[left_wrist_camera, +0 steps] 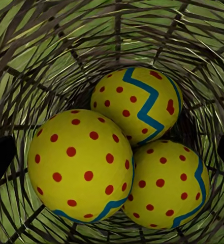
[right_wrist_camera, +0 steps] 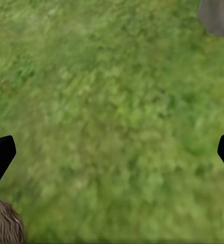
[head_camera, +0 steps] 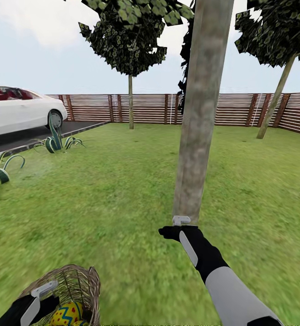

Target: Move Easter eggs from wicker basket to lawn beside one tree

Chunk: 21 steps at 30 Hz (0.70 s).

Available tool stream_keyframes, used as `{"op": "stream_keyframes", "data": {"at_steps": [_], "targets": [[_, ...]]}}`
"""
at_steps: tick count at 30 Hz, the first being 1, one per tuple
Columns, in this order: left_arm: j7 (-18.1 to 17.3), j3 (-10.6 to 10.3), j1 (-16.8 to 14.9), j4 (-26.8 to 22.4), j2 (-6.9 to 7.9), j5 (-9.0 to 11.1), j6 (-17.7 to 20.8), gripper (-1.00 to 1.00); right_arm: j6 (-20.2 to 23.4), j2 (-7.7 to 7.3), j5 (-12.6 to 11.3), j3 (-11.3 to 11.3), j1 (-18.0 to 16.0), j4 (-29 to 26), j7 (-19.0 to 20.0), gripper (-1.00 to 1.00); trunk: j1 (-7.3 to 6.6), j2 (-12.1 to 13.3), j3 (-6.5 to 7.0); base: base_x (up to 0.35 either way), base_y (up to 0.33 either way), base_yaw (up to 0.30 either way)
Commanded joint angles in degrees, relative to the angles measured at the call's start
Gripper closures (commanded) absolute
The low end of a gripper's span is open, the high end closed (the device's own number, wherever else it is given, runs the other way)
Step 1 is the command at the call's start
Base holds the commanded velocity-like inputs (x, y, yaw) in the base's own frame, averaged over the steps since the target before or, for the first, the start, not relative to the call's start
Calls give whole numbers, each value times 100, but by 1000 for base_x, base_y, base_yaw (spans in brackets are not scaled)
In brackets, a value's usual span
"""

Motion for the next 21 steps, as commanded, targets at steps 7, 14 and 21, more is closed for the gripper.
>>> {"op": "stream_keyframes", "data": {"at_steps": [7,14,21], "targets": [[39,10,5,-13,-25,51,-4,-100,15,-9,-48,7,-3,-88,-32,-100,153,-285,-132,0,0,0],[51,10,6,-13,-28,52,-13,-100,18,-14,-48,4,4,-170,-32,-100,307,-566,-258,0,0,0],[86,13,6,-13,-20,64,-20,-100,22,-15,-48,3,6,-182,-32,-100,461,-846,-383,0,0,0]]}}
